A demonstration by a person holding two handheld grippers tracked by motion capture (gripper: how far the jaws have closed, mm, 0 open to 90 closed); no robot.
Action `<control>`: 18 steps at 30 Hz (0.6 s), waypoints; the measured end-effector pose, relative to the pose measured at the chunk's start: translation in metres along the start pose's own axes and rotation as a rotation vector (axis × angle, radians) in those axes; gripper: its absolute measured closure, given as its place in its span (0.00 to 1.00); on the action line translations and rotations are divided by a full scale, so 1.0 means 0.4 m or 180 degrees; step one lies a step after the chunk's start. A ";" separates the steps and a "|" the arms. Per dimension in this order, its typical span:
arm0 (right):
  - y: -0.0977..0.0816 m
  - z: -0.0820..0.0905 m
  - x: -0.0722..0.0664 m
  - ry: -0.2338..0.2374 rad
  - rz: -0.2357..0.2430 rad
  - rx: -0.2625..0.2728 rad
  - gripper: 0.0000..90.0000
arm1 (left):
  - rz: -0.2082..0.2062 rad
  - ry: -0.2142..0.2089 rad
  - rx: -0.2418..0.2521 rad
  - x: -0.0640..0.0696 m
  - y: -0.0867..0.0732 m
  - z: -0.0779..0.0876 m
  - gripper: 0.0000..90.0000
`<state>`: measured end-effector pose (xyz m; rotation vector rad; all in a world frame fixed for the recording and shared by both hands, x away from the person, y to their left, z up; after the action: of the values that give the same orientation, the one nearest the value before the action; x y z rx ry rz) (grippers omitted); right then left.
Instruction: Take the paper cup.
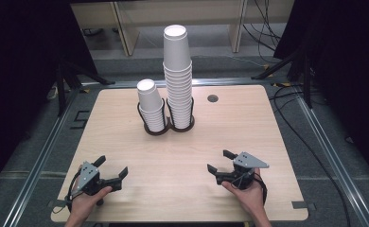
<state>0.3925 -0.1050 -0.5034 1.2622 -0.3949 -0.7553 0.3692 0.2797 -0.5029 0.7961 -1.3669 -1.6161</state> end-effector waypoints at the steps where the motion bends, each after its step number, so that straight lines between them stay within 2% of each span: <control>1: 0.000 0.000 0.000 0.0000 0.0000 0.0000 0.17 | 0.0000 0.0000 0.0000 0.000 0.000 0.000 0.00; 2: 0.008 0.004 0.003 0.0025 -0.0031 0.0041 0.17 | -0.0043 0.0007 -0.0048 0.002 0.004 0.002 0.00; 4: 0.010 0.001 0.004 -0.0030 -0.0057 0.0064 0.17 | -0.0095 -0.0035 0.0035 0.009 0.016 -0.007 0.00; 6: 0.016 -0.002 0.010 -0.0014 0.0015 0.0065 0.17 | -0.0130 -0.0044 -0.0011 0.019 0.024 -0.015 0.00; 7: 0.017 -0.001 0.009 -0.0043 -0.0032 0.0046 0.17 | -0.0130 -0.0044 -0.0011 0.019 0.024 -0.015 0.00; 8: 0.021 -0.002 0.011 -0.0013 0.0015 0.0043 0.17 | -0.0131 -0.0073 0.0034 0.023 0.029 -0.024 0.00; 10: 0.025 -0.001 0.010 -0.0046 0.0002 0.0046 0.17 | -0.0149 -0.0091 0.0002 0.032 0.038 -0.032 0.00; 11: 0.034 0.001 0.014 -0.0077 0.0061 0.0069 0.17 | -0.0177 -0.0143 0.0078 0.039 0.050 -0.043 0.00; 12: 0.052 0.001 0.012 -0.0059 0.0038 0.0125 0.17 | -0.0203 -0.0187 0.0092 0.047 0.069 -0.053 0.00; 13: 0.064 0.003 0.016 -0.0065 0.0098 0.0144 0.17 | -0.0203 -0.0187 0.0092 0.047 0.069 -0.053 0.00; 14: 0.075 0.007 0.020 -0.0118 0.0108 0.0137 0.17 | -0.0188 -0.0210 0.0147 0.052 0.082 -0.064 0.00; 15: 0.086 0.009 0.021 -0.0151 0.0064 0.0172 0.17 | -0.0261 -0.0244 0.0157 0.057 0.109 -0.079 0.00; 16: 0.086 0.009 0.021 -0.0151 0.0064 0.0172 0.17 | -0.0261 -0.0244 0.0157 0.057 0.109 -0.079 0.00; 17: 0.100 0.011 0.026 -0.0147 0.0134 0.0208 0.17 | -0.0200 -0.0267 0.0143 0.066 0.121 -0.087 0.00; 18: 0.123 0.014 0.028 -0.0167 0.0085 0.0265 0.17 | -0.0212 -0.0339 0.0226 0.076 0.155 -0.108 0.00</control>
<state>0.4108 -0.1112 -0.4565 1.3145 -0.4892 -0.7568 0.4064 0.2310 -0.4491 0.8150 -1.4940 -1.6902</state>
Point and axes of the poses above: each handheld gripper's, and its own axes: z roughly backward along the jaws, y roughly out of its top, x roughly to its right, the point moved 7 cm from there along -z, roughly forward along the jaws, and after that the axes turned 1 degree about x, right-handed, at the moved point
